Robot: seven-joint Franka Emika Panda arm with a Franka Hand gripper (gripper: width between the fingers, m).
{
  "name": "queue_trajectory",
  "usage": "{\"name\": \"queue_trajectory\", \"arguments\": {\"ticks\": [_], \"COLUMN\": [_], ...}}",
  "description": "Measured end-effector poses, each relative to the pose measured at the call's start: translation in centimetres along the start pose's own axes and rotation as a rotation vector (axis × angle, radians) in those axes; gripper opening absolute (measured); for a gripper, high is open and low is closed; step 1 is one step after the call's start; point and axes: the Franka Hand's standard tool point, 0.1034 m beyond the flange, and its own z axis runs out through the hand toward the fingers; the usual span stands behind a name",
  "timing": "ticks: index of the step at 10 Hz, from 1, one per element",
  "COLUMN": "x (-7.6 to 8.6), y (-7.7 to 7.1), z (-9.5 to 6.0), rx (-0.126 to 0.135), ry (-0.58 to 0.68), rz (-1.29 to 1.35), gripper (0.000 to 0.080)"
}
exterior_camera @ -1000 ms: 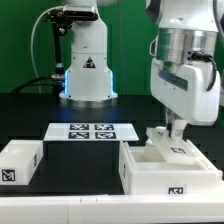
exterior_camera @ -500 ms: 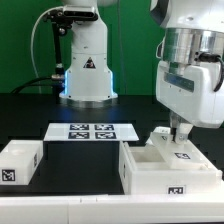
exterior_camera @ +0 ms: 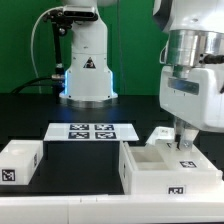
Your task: Assemble cabinet
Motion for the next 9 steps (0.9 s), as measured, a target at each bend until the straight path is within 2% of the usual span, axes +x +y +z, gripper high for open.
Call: {"name": "queue_trajectory", "arguments": {"ticks": [2, 4, 7, 8, 9], "x": [-0.1, -0.1, 0.0, 0.2, 0.0], "y": [0.0, 0.0, -0.1, -0.7, -0.9], "z": [0.0, 0.0, -0.3, -1.6, -3.0], "rx": [-0.010, -0.031, -0.029, -0.014, -0.001], "ry": [0.000, 0.002, -0.001, -0.016, -0.037], "rz": [0.021, 0.042, 0.028, 0.014, 0.009], "gripper": [0.0067, 0.0067, 0.0074, 0.0257, 0.0257]}}
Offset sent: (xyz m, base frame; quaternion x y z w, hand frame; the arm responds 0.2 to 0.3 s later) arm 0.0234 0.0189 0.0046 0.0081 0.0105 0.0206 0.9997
